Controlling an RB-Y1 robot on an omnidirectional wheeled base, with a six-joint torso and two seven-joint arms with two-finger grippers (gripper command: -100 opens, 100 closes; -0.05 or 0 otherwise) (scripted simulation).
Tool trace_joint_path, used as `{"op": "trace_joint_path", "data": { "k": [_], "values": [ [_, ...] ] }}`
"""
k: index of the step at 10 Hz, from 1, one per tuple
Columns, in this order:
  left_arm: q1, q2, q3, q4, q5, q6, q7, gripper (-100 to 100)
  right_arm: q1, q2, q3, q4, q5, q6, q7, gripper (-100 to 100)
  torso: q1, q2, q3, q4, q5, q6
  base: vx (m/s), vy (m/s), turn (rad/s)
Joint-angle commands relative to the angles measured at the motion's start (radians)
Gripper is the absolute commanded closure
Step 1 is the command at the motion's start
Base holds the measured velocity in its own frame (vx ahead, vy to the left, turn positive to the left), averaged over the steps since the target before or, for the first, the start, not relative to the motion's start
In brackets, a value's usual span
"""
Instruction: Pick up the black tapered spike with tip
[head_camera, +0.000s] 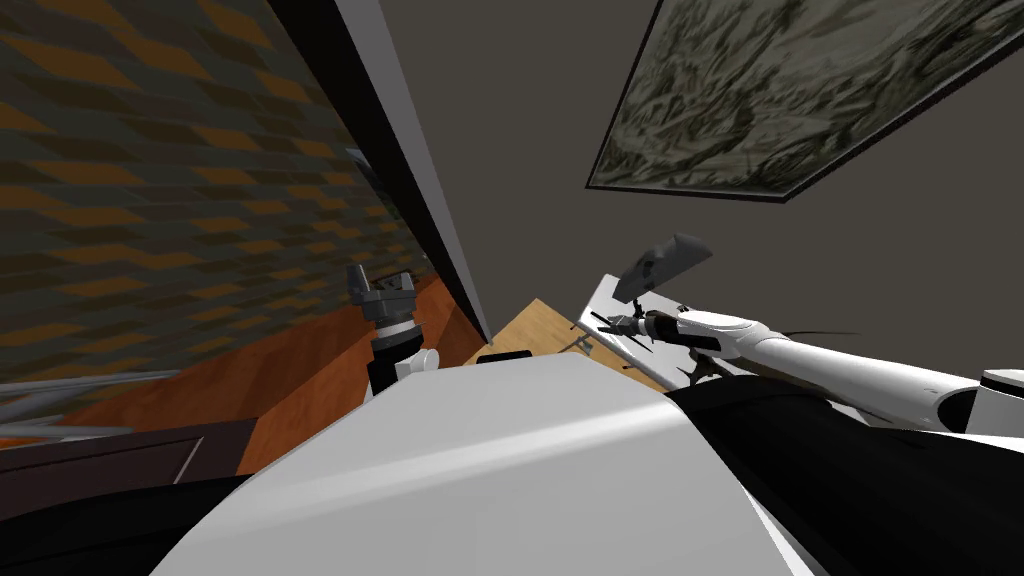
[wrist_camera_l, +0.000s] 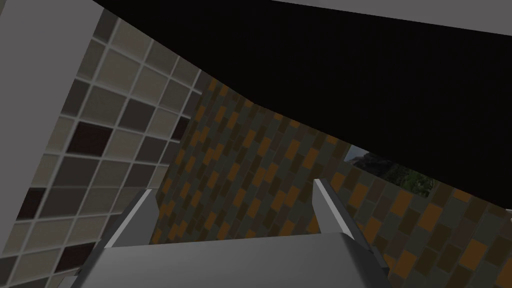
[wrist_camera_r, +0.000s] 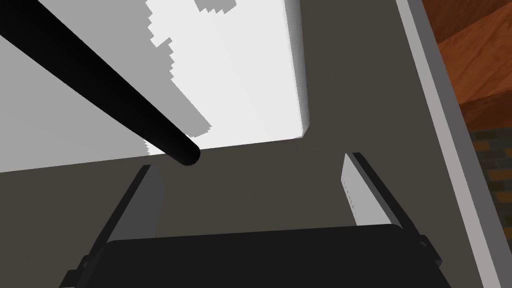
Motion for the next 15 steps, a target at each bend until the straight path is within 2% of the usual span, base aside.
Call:
{"op": "trace_joint_path", "data": {
  "k": [1, 2, 3, 6, 7, 9, 13, 14, 15],
  "values": [
    [0.0, 0.0, 0.0, 0.0, 0.0, 0.0, 0.0, 0, 0.023, -0.05, 0.034, 0.027, 0.032, -0.003, -0.004, -100, 0.0, 0.0, 0.0, 0.0, 0.0, 0.0, 0.106, -0.002, 0.239],
    [0.0, 0.0, 0.0, 0.0, 0.0, 0.0, 0.0, 0, 0.009, -0.051, 0.034, 0.027, 0.032, -0.003, -0.004, -100, 0.0, -0.001, -0.001, 0.0, 0.0, 0.0, 0.065, -0.004, 0.054],
    [0.0, 0.0, 0.0, 0.0, 0.0, 0.0, 0.0, 0, 0.023, -0.051, 0.034, 0.027, 0.032, -0.003, -0.004, -100, 0.001, 0.001, 0.0, 0.0, 0.0, 0.001, 0.019, 0.0, -0.041],
    [0.0, 0.0, 0.0, 0.0, 0.0, 0.0, 0.0, 0, 0.062, -0.11, 0.095, 0.086, 0.082, -0.032, -0.007, -100, 0.001, 0.003, 0.002, 0.001, 0.0, 0.0, 0.054, -0.006, 0.146],
    [0.0, 0.0, 0.0, 0.0, 0.0, 0.0, 0.0, 0, 0.062, -0.11, 0.095, 0.086, 0.082, -0.032, -0.007, -100, 0.0, 0.002, 0.001, 0.0, 0.0, 0.001, 0.053, -0.02, 0.042],
    [0.0, 0.0, 0.0, 0.0, 0.0, 0.0, 0.0, 0, 0.088, -0.131, 0.13, 0.113, 0.108, -0.05, -0.009, -100, 0.0, 0.003, 0.002, 0.001, 0.0, 0.001, 0.053, -0.006, 0.103],
    [0.0, 0.0, 0.0, 0.0, 0.0, 0.0, 0.0, 0, 0.11, -0.141, 0.159, 0.133, 0.128, -0.065, -0.012, -100, 0.0, 0.004, 0.002, 0.001, 0.0, 0.001, 0.032, -0.016, 0.057],
    [0.0, 0.0, 0.0, 0.0, 0.0, 0.0, 0.0, 0, 0.126, -0.143, 0.179, 0.144, 0.14, -0.076, -0.015, -100, 0.0, 0.005, 0.003, 0.001, 0.0, 0.001, 0.034, -0.025, 0.075],
    [0.0, 0.0, 0.0, 0.0, 0.0, 0.0, 0.0, 0, 0.121, -0.149, 0.168, 0.132, 0.13, -0.069, -0.017, -100, 0.0, 0.004, 0.002, 0.001, 0.0, 0.001, 0.018, -0.015, 0.02]
  ]
}}
